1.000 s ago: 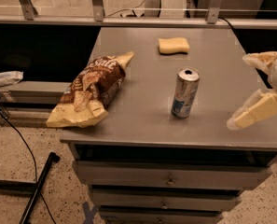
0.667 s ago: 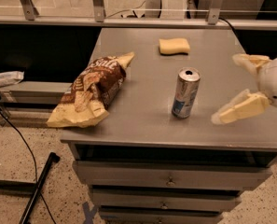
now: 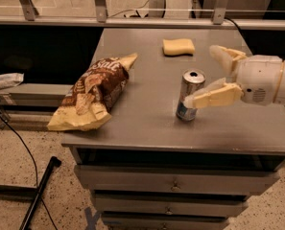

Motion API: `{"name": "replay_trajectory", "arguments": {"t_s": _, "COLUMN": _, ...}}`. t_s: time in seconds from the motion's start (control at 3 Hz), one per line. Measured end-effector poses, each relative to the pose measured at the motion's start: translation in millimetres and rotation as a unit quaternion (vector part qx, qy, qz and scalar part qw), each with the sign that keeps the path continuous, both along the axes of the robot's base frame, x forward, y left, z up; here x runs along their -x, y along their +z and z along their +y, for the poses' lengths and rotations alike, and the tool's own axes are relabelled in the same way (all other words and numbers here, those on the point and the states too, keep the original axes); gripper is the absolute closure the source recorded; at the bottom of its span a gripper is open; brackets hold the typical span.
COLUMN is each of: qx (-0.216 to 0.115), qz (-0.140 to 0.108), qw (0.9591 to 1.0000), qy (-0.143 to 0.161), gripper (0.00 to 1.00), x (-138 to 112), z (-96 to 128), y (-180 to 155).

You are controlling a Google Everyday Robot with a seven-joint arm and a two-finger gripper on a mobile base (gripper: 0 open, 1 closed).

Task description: Move redbull can near sponge

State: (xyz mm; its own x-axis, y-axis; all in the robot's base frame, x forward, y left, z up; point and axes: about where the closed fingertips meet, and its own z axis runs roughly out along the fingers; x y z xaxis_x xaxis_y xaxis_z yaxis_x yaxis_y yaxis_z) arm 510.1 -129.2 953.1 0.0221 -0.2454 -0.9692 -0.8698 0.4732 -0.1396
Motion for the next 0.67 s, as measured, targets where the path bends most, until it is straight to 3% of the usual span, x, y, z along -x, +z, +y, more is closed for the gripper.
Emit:
{"name": "replay_trajectory", "arguments": {"t_s": 0.33, "qx": -0.046, "qz": 0.007, "qw": 0.9989, "qy": 0.009, "gripper": 0.00, "x": -4.9, "z": 22.9, "y": -9.0}}
{"name": "replay_trajectory", "arguments": {"t_s": 0.67, "qx": -0.071, "qz": 0.023, "qw": 0.9972, "qy": -0.008, "gripper": 0.00, "x": -10.8, "z": 30.3, "y": -33.6}}
